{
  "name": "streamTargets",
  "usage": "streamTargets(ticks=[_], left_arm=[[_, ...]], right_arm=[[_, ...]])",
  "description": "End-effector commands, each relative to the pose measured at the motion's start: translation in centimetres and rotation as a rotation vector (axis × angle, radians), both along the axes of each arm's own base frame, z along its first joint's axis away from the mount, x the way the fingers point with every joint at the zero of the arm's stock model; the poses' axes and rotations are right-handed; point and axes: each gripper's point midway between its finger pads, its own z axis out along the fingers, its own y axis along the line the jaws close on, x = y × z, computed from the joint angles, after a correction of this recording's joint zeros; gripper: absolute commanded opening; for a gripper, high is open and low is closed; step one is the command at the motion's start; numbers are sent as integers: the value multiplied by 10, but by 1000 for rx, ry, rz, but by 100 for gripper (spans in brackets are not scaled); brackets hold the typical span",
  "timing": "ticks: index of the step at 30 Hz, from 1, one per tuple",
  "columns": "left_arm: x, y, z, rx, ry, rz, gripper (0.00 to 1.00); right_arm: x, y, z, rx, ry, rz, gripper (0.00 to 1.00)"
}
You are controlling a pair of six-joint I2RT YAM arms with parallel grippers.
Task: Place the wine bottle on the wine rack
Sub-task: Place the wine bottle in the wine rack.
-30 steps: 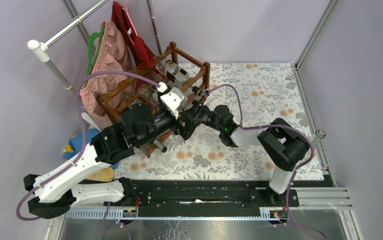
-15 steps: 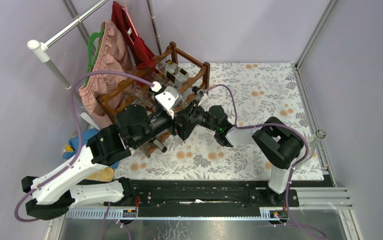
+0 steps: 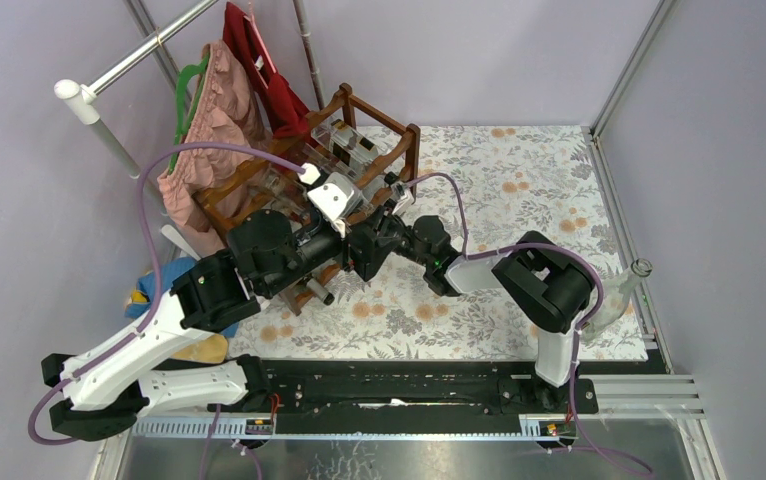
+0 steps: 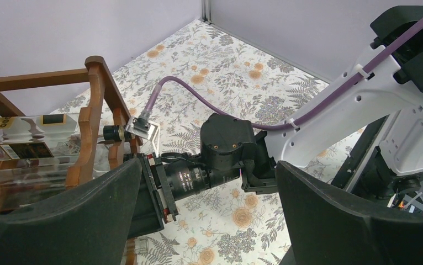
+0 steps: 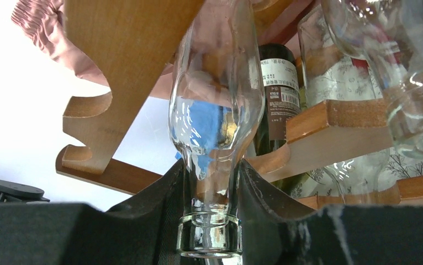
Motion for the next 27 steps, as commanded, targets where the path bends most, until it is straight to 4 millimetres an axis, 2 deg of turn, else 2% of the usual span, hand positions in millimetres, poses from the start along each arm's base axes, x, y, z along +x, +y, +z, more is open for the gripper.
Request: streamTargets(ticks=[1,27], left_arm=[[4,0,14,-60,-22,17,98],[4,-2,14,-68,-8,15,98]], right_arm=[[5,2,80,203,-194,-39,0],[30,20,63,174,-122,-74,0]])
